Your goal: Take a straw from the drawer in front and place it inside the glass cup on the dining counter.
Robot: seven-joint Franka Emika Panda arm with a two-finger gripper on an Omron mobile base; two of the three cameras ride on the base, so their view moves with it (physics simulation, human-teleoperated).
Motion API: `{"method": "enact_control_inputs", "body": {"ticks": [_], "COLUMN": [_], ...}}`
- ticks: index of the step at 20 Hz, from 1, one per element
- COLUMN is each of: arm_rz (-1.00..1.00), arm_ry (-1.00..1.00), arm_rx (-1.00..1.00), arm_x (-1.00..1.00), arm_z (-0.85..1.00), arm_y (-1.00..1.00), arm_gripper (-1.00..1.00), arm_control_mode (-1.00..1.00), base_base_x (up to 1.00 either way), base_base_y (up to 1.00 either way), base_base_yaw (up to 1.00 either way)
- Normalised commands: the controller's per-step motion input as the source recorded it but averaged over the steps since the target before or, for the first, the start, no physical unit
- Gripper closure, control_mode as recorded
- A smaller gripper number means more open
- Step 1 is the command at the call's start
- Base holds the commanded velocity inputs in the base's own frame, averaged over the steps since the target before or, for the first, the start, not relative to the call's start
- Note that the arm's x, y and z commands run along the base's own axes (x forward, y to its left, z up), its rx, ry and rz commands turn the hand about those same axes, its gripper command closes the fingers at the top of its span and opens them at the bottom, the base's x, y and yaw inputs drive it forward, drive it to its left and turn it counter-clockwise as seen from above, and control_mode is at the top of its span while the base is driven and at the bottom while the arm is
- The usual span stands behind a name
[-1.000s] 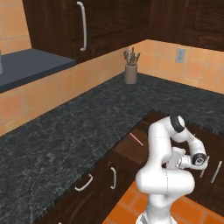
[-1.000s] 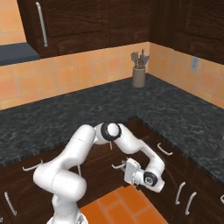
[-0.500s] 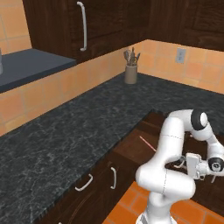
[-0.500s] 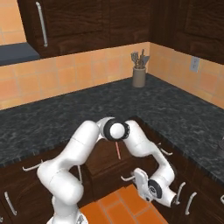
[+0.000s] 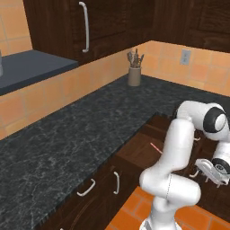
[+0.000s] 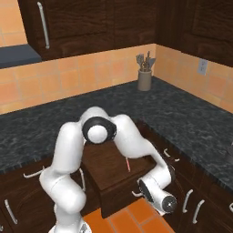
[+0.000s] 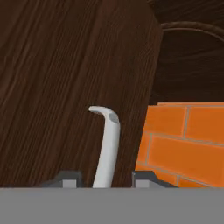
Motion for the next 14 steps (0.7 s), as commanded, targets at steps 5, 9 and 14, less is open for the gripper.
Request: {"method": "enact_control_inputs", "body": {"ticks": [5, 9, 14], "arm_rz": [-0.07, 0.0, 0.12], "arm_ry": [0.02, 0.0, 0.07], "arm_rx": [-0.03, 0.01, -0.12], "arm_x": [-0.42, -0.46, -0.03], "arm_z": [1.0, 1.0, 1.0], "arm_y": [-0.04, -0.01, 0.16], "arm_gripper": [-1.0, -1.0, -1.0], "arm_control_mode": [-1.0, -1.0, -1.0], "base_base_x": [0.0, 0.0, 0.0], "base_base_y": [0.0, 0.0, 0.0], "base_base_yaw": [0.0, 0.0, 0.0]}}
